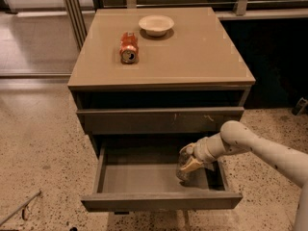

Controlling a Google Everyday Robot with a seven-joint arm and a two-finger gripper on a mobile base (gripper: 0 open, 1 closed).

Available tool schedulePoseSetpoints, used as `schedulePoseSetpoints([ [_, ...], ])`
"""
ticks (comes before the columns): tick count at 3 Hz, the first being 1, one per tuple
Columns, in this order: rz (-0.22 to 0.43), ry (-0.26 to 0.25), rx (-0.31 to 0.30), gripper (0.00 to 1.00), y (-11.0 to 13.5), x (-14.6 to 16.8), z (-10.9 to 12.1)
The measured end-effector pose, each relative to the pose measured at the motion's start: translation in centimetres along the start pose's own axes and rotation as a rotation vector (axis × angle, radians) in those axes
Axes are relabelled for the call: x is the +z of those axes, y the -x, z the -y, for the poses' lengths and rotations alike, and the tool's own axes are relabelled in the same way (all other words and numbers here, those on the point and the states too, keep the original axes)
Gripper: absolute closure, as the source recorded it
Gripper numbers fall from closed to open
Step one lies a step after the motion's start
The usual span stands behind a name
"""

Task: Place water bottle into middle drawer

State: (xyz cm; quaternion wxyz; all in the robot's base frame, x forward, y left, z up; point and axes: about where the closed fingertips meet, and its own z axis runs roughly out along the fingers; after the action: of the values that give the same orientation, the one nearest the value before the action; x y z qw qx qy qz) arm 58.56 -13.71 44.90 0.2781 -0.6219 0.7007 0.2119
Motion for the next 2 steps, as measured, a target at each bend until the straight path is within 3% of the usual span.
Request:
schedulePoseSetpoints([
  [1,0.0,0.0,0.0,0.11,0.0,0.0,0.0],
  [2,0.0,0.0,0.0,0.0,0.0,0.01,0.0],
])
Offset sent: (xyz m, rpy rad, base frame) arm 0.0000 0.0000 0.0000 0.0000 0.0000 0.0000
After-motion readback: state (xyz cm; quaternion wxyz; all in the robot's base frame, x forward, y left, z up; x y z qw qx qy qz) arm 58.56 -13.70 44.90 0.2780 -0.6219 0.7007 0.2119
